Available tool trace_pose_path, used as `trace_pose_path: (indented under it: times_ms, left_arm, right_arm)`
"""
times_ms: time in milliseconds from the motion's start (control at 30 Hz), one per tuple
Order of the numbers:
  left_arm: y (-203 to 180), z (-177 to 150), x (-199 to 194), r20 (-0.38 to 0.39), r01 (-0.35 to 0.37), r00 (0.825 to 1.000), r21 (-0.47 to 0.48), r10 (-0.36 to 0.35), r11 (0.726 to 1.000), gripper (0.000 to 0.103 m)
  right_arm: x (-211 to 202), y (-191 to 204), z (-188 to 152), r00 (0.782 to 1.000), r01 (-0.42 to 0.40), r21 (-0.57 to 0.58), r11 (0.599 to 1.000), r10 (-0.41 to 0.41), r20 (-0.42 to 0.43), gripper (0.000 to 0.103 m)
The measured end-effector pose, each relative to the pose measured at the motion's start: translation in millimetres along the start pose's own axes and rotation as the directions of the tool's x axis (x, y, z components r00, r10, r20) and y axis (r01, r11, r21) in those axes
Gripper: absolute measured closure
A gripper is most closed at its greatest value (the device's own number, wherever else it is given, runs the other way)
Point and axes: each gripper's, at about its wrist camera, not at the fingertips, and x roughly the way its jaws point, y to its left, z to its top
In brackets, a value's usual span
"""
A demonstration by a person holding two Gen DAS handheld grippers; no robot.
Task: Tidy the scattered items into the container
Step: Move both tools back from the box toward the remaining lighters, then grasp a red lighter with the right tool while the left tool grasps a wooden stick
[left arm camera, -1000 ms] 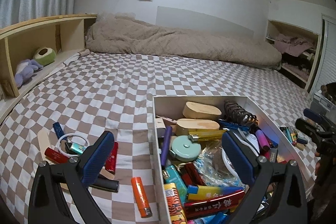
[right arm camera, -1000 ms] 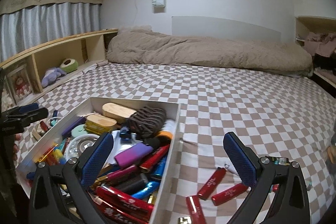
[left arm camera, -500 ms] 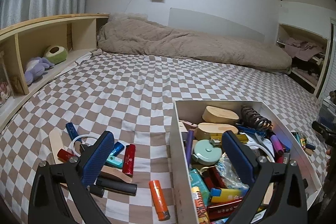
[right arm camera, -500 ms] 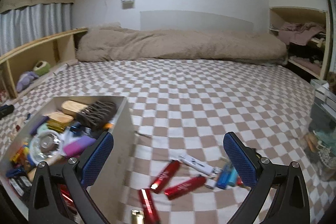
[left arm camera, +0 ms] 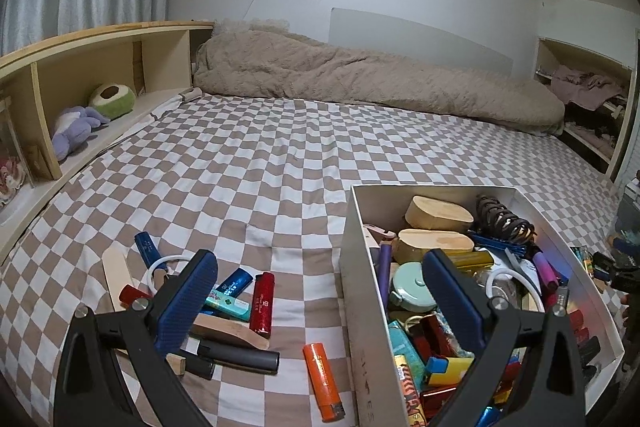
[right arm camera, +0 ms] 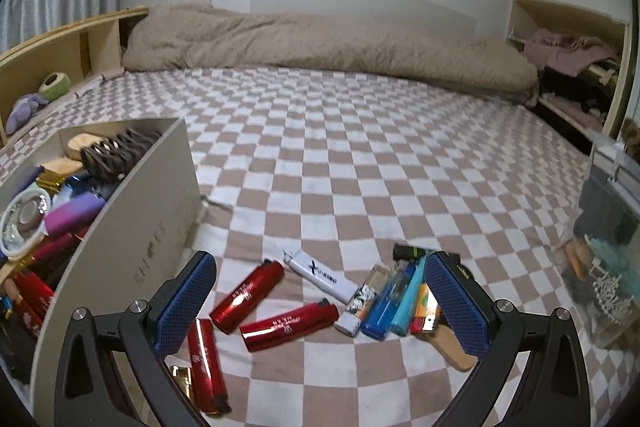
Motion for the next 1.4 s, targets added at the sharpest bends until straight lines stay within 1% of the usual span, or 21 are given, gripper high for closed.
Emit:
trace_pose_path:
  times_ms: [200,333,500,567,667,767,967,1133,1267,1400]
  left_arm:
    - [9,4,-5,0.02,-0.008,1.0,0.004,0.008,1.0,0.0]
    - [18,2,-3,0.006,-0.018,1.0,-0.008,0.018,1.0,0.0]
    - [27,-3,-4,-0.011,-0.025,1.0,0.022,0.025,0.999,0.0]
    - [34,-6,-3,-0.032,-0.006,0.999,0.014,0.007,1.0,0.0]
    - [48,-9,-1,-0.07,0.065,0.995,-0.031,-0.067,0.997,0.0]
    - [57,-12,-1,-0.092,0.07,0.993,-0.031,-0.073,0.997,0.0]
    - [81,-25,0,-0.13,0.007,0.991,-0.011,-0.009,1.0,0.0]
    - [100,-41,3,-0.167,-0.05,0.985,-0.013,0.047,0.999,0.0]
    - [114,-57,3,-0.196,-0.111,0.974,0.032,0.115,0.993,0.0]
    - [130,-75,4,-0.231,-0.165,0.957,0.071,0.177,0.984,0.0]
  right_arm:
    - [15,1,-9,0.997,-0.013,-0.028,1.0,0.011,-0.073,0.0]
    - [22,4,-16,0.992,-0.025,-0.05,0.998,0.019,-0.122,0.0]
    - [28,2,-23,0.987,-0.027,-0.062,0.998,0.016,-0.162,0.0]
    - [31,-1,-25,0.984,-0.029,-0.061,0.998,0.018,-0.18,0.0]
    - [36,-5,-29,0.978,-0.025,-0.063,0.998,0.011,-0.208,0.0]
    - [38,-8,-33,0.973,-0.027,-0.065,0.998,0.012,-0.229,0.0]
    - [44,-11,-43,0.961,-0.018,-0.069,0.997,-0.002,-0.278,0.0]
    - [46,-8,-46,0.955,-0.013,-0.097,0.995,-0.016,-0.297,0.0]
    - [47,-5,-48,0.952,-0.002,-0.12,0.993,-0.035,-0.305,0.0]
    - [48,-5,-50,0.95,-0.005,-0.118,0.993,-0.032,-0.31,0.0]
